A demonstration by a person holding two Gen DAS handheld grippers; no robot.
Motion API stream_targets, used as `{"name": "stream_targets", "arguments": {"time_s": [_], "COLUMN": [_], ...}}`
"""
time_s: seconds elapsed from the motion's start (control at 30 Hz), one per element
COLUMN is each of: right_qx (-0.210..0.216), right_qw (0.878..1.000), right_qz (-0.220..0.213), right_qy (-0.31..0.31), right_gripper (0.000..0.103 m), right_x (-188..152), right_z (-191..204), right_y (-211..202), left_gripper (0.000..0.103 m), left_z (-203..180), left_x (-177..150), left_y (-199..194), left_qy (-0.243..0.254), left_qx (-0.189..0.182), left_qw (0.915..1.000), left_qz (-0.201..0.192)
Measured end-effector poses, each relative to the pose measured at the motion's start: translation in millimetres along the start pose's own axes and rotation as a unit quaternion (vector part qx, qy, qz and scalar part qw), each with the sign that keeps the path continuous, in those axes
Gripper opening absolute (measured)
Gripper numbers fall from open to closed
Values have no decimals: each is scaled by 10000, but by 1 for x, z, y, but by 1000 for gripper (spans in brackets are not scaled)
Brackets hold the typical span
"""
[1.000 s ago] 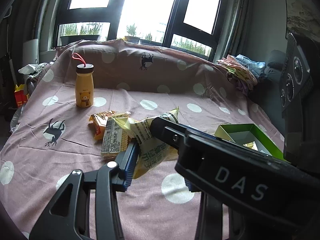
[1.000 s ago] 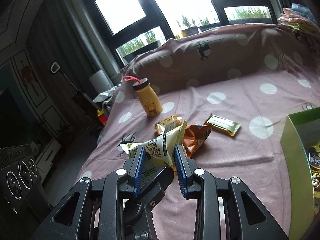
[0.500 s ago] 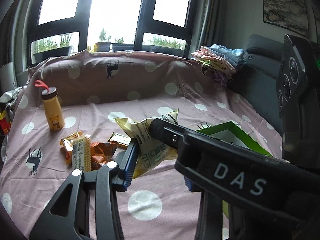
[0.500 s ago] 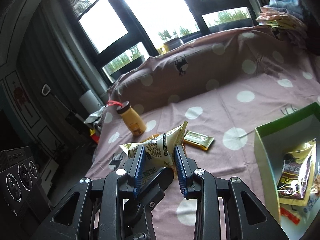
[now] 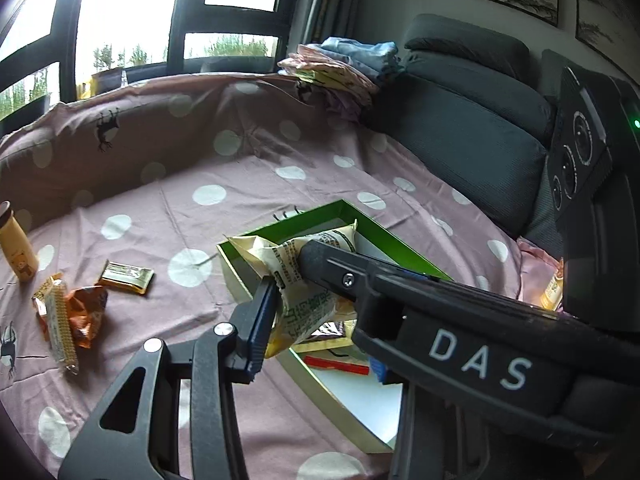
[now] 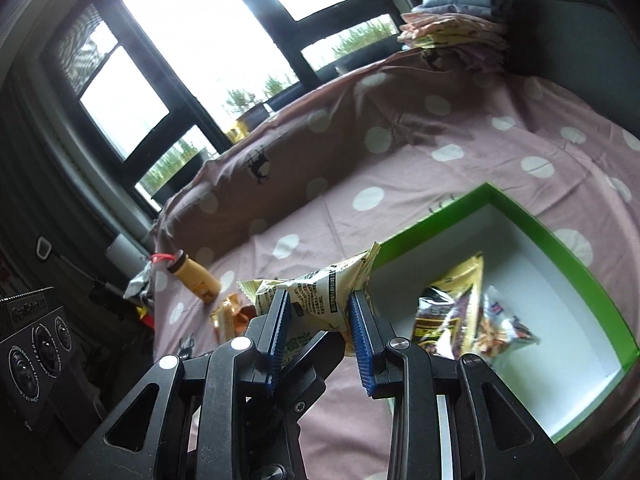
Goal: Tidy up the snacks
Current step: 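Lift the white-green packet with the right gripper and carry it over the box, then lower the white-green packet into the box and open the right gripper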
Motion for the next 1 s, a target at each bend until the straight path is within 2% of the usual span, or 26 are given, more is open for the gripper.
{"name": "stream_targets", "arguments": {"time_s": [0.13, 0.37, 0.77, 1.0], "right_qx": [-197, -368, -627, -705], "right_qw": [9992, 9962, 9880, 9857], "right_qz": [75, 288, 744, 859], "right_qy": [342, 739, 1200, 1269], "right_gripper": [34, 34, 34, 34], "right_x": [5, 12, 10, 9], "right_z": [-29, -65, -100, -109], "right_y": [-5, -9, 5, 10], "left_gripper": [39, 39, 40, 41], "left_z": [-21, -36, -46, -41], "left_x": [2, 2, -8, -16], "left_y": [18, 40, 75, 88], "left_qy": [117, 112, -28, -343], "left_qx": [-232, -604, -891, -1142], "left_qw": [9993, 9961, 9876, 9805], "left_qz": [270, 634, 1292, 1565]}}
Point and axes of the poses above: each gripper's, at about its wrist camera, not at the fingertips, and y roughly the way its jaws point, z to its left, x to its top, the point moved 2 cm from there along y, roughly the way its jaws point, and after that the axes turned 15 degrees about y, right-handed, at the moved point
